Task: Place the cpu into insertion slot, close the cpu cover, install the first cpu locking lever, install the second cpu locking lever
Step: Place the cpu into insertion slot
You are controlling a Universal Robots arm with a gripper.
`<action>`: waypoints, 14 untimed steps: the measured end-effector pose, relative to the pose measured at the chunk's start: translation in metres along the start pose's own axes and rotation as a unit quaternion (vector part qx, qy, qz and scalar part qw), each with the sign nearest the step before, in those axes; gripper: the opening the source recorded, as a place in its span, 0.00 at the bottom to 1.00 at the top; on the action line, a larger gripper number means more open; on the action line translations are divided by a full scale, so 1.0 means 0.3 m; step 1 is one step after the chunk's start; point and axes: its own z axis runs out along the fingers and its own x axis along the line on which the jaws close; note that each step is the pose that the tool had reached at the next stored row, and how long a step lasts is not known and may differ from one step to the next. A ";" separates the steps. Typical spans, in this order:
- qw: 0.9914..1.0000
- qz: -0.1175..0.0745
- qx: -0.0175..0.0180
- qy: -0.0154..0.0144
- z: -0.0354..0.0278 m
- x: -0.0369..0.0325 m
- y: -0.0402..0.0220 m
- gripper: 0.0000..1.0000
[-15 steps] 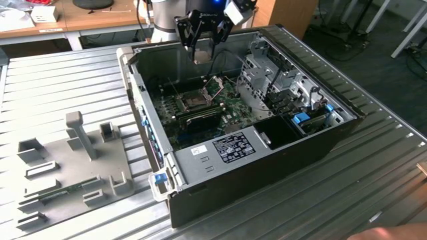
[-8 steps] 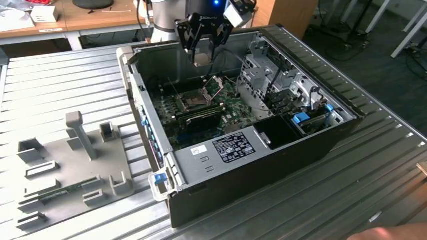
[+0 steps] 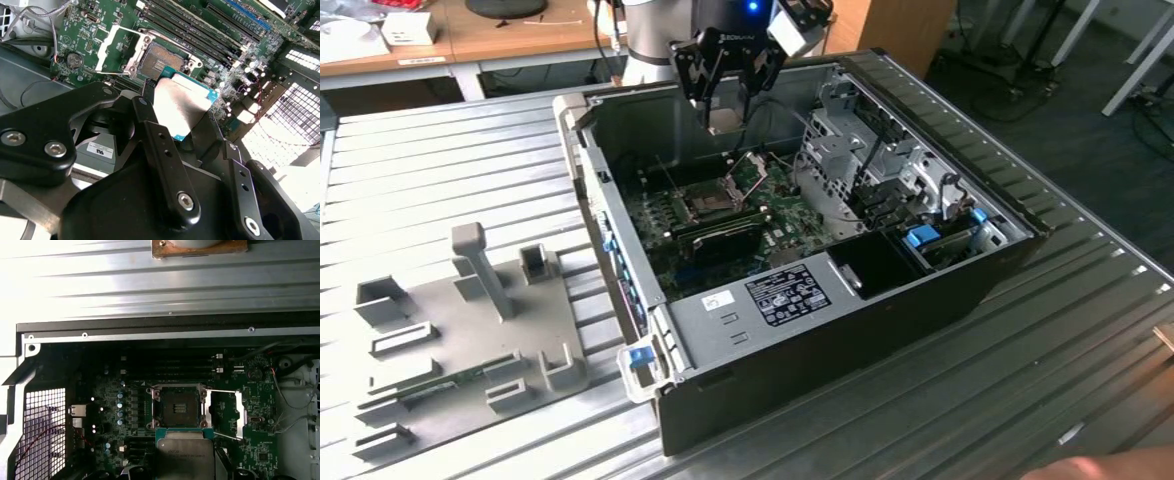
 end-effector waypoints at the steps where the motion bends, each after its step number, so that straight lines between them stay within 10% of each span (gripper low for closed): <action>1: 1.000 0.000 0.000 0.000 0.000 0.000 0.000 0.54; 14: 1.000 0.000 0.000 0.000 0.014 0.000 0.000 0.54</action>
